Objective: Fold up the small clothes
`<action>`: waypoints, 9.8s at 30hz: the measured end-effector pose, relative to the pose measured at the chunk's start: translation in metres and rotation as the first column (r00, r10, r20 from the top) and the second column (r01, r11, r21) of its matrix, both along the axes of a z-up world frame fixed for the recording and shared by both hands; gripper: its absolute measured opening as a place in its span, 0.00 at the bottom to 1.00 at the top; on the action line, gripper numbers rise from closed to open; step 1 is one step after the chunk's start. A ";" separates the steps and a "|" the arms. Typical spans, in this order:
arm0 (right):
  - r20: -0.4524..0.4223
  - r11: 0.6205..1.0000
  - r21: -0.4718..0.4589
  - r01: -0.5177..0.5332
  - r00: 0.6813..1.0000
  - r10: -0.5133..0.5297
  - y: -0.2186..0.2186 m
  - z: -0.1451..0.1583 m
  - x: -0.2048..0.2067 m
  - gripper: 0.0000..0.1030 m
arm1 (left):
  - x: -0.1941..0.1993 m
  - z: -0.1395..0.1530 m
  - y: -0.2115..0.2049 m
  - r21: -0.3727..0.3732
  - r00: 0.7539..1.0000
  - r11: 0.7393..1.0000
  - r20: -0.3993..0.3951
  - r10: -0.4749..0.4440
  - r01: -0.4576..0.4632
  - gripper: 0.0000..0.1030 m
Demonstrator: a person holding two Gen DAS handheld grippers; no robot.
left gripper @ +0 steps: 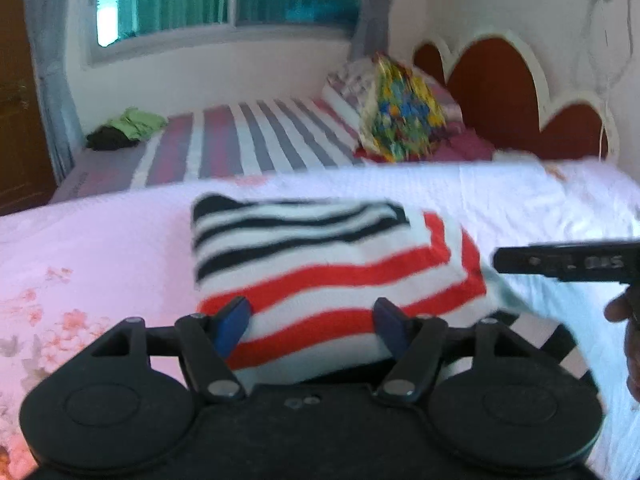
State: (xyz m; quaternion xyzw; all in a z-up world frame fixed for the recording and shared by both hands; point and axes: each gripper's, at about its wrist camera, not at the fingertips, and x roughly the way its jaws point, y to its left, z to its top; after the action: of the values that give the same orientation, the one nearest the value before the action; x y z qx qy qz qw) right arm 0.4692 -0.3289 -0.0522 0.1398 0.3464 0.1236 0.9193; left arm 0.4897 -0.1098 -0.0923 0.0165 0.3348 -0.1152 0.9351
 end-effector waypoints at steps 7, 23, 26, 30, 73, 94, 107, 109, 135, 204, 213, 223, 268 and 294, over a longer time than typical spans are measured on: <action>-0.114 0.962 0.272 -0.014 0.992 0.047 -0.044 -0.003 -0.017 0.63 | -0.028 0.000 0.056 -0.172 0.998 0.984 -0.054 0.039 -0.048 0.66; -0.212 0.926 0.373 -0.058 0.966 0.146 -0.034 -0.025 -0.028 0.63 | -0.035 -0.030 0.087 -0.423 0.983 0.901 -0.184 0.013 -0.091 0.67; -0.276 0.890 0.454 -0.051 0.941 0.195 -0.036 -0.042 -0.016 0.63 | -0.029 -0.037 0.090 -0.462 0.975 0.879 -0.223 0.011 -0.115 0.69; -0.287 0.841 0.540 -0.020 0.935 0.207 -0.041 -0.054 -0.008 0.73 | -0.022 -0.040 0.093 -0.459 0.965 0.878 -0.262 0.009 -0.132 0.74; -0.090 0.981 0.040 -0.190 0.977 0.193 0.057 0.013 -0.039 0.34 | -0.015 -0.005 0.042 -0.413 0.980 0.907 -0.138 -0.146 0.077 0.47; -0.040 0.933 -0.094 -0.347 0.938 0.345 0.328 0.032 -0.084 0.34 | -0.109 0.001 0.268 -0.509 0.995 0.861 -0.079 -0.067 0.017 0.47; -0.243 0.945 0.247 -0.216 0.930 0.276 0.348 -0.058 -0.051 0.49 | -0.146 -0.051 0.363 -0.541 0.987 0.832 -0.156 0.044 -0.123 0.63; -0.198 0.957 0.233 -0.173 0.955 0.221 0.338 -0.042 -0.055 0.49 | -0.155 -0.042 0.370 -0.520 0.988 0.844 -0.137 0.066 -0.129 0.62; -0.031 0.879 -0.227 -0.419 0.905 0.424 0.406 -0.001 -0.131 0.07 | -0.172 -0.001 0.275 -0.083 1.000 0.997 -0.005 -0.012 0.011 0.60; 0.280 0.979 -0.182 -0.092 0.949 0.141 0.343 0.133 -0.517 1.00 | -0.530 0.142 0.179 -0.016 0.864 0.943 0.396 0.310 -0.332 0.99; 0.270 0.980 -0.177 -0.087 0.954 0.133 0.344 0.141 -0.516 1.00 | -0.529 0.143 0.190 -0.033 0.873 0.942 0.367 0.321 -0.333 0.99; 0.228 0.981 -0.180 -0.075 0.967 0.116 0.347 0.132 -0.516 1.00 | -0.526 0.138 0.198 -0.048 0.897 0.945 0.303 0.322 -0.323 0.99; 0.211 0.981 -0.179 -0.069 0.972 0.106 0.339 0.135 -0.526 1.00 | -0.526 0.135 0.197 -0.040 0.909 0.954 0.293 0.295 -0.296 0.99; 0.218 0.982 -0.175 -0.070 0.970 0.108 0.322 0.137 -0.526 1.00 | -0.522 0.133 0.189 -0.022 0.912 0.959 0.303 0.276 -0.283 0.99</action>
State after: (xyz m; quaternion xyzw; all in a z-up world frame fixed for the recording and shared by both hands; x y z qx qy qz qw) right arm -0.0569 -0.0066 0.0848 0.0323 0.2546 0.1507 0.9547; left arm -0.0324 0.0796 0.0405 -0.0036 0.1879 0.0273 0.9818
